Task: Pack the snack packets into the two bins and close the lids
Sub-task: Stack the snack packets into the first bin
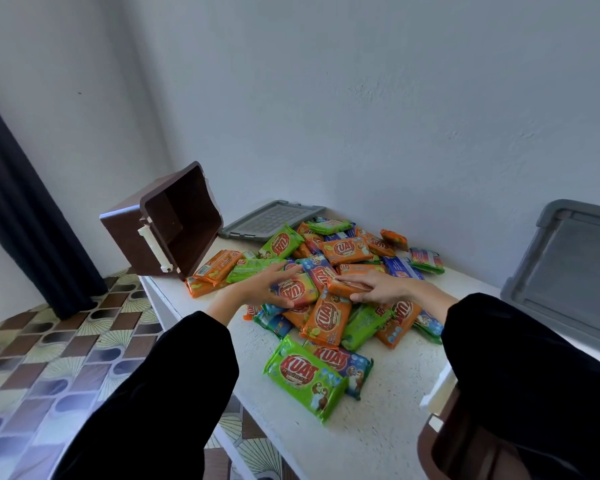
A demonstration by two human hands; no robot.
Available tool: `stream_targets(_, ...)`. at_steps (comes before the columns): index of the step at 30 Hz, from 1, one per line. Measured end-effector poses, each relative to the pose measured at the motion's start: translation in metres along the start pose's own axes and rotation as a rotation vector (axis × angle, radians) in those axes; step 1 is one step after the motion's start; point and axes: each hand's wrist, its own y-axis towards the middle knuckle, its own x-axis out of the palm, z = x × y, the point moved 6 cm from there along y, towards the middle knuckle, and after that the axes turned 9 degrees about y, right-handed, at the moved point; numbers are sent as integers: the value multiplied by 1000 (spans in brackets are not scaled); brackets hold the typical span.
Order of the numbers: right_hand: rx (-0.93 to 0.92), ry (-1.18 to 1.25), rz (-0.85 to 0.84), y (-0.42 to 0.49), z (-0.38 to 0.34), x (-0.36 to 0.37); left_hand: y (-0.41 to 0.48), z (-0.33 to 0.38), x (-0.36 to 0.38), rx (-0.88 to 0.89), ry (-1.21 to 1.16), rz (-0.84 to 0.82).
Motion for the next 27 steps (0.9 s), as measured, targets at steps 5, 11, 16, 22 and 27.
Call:
stream_targets(5, 2, 77, 11, -5, -4, -3, 5, 7, -6, 46, 251, 22)
stream_targets(11, -10, 26, 188, -13, -11, -14, 1, 19, -10, 35, 349, 297)
stream_targets(16, 4, -42, 361, -33, -12, -31, 1, 23, -22, 10, 295, 373)
stream_targets(22, 67, -53, 520, -102, 1, -71, -6, 102, -60, 226, 193, 387)
stream_targets(27, 245, -92, 611, -212, 17, -89, -9, 214, -68, 514, 215, 277)
